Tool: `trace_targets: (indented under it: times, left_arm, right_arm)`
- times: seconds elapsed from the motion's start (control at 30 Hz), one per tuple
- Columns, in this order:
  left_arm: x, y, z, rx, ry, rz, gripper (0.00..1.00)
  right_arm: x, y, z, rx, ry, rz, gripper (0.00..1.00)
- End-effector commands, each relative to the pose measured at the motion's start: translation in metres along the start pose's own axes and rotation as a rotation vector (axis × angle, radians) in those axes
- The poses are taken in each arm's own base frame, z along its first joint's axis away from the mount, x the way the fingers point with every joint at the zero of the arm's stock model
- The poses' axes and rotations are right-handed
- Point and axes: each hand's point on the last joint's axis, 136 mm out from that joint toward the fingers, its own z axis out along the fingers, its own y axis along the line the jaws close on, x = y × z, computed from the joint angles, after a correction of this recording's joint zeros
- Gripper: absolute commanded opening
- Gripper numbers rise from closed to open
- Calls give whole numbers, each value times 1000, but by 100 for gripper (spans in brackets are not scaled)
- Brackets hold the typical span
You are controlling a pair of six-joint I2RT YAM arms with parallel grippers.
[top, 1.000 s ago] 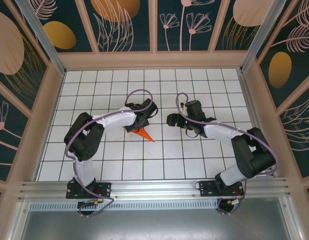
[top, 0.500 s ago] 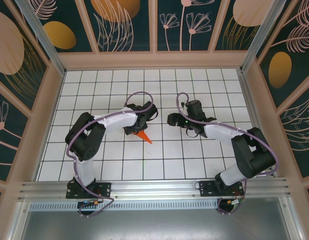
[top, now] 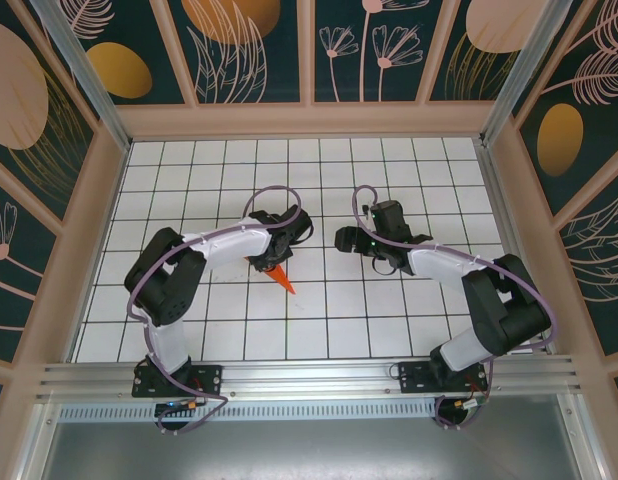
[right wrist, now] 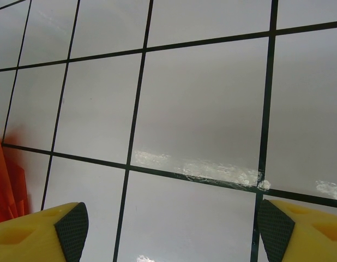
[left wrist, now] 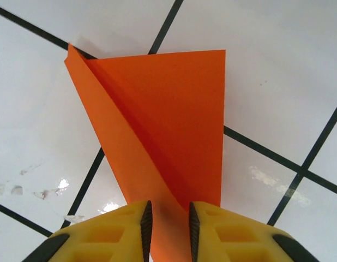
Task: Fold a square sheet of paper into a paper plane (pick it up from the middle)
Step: Turn over the paper at the center of the table.
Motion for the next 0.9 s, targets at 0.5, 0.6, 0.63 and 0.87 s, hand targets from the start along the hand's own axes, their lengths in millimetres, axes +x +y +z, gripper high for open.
trace_targets:
  times: [0.5,0.6,0.63,0.87]
  left_arm:
    - [-20,-88,-86,686,-82,30,0]
    - [-13,-99,-90,809,-87,41,0]
    - [-10,-104,-91,850,-82,55,0]
    - [15,-126,-82,1019,-13,83,0]
  right_arm:
    - [-15,-13,-19,-81,-97,152,82]
    - [-21,-6,-31,-153,-130,166,77]
    - [-22,-1,-34,-179,-138,156,75]
    - [-13,31,-44,-334,-103,121,51]
